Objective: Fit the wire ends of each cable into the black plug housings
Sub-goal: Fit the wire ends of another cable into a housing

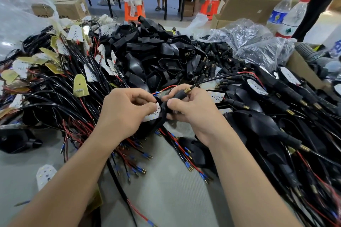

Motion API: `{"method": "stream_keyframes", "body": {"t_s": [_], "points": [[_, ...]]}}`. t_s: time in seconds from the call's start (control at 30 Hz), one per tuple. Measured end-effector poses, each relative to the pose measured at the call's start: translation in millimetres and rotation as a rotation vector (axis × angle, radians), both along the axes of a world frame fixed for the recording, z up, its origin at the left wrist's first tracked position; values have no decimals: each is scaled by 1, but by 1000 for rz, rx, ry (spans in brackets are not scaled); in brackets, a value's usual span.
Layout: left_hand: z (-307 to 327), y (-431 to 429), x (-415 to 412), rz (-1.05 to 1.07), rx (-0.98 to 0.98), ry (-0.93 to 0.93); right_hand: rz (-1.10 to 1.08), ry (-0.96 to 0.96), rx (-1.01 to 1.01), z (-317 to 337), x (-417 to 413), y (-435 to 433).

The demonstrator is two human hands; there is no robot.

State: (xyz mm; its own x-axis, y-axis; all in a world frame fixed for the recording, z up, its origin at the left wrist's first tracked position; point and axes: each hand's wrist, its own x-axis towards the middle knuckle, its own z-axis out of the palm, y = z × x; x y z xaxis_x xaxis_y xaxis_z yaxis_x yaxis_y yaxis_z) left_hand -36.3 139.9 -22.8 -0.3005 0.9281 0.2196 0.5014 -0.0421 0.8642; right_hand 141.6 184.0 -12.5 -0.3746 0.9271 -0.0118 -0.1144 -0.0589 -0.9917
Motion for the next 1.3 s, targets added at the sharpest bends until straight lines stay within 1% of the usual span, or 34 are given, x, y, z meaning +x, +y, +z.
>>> {"method": "stream_keyframes", "body": {"t_s": [0.07,0.2,0.33,0.4,0.47,0.5,0.53,0.6,0.67,0.7,0.8,0.83,0.9,0.97,1.1,1.3], "points": [[0,1,1,-22,4,-39,1,0,21,-1,-1,0],[1,4,1,16,48,-156,-101,42,104,-1,-3,2],[2,4,0,2,57,-229,-189,107,178,0,-6,2],[-1,3,0,52,102,-205,-196,138,204,1,-7,1],[-2,3,-3,136,133,-101,-190,216,188,2,-7,0],[-2,3,-4,145,134,-94,-182,267,165,3,-7,0],[-1,3,-3,118,125,-141,-170,317,143,4,-7,0],[3,3,3,-5,70,-306,-142,365,124,4,-6,0],[5,1,9,-90,12,-430,-116,347,116,5,-5,-1],[5,1,10,-98,1,-455,-103,321,108,5,-5,-1],[7,1,7,-46,22,-480,-51,198,80,8,1,0],[7,2,6,-30,37,-483,-29,184,52,9,3,1],[6,2,5,-17,49,-489,-8,212,-28,11,5,1],[6,2,6,-20,58,-477,-43,243,-72,10,5,1],[4,4,6,-29,68,-445,-133,236,-83,8,5,2],[1,3,7,-39,120,-369,-142,252,-92,8,8,2]]}}
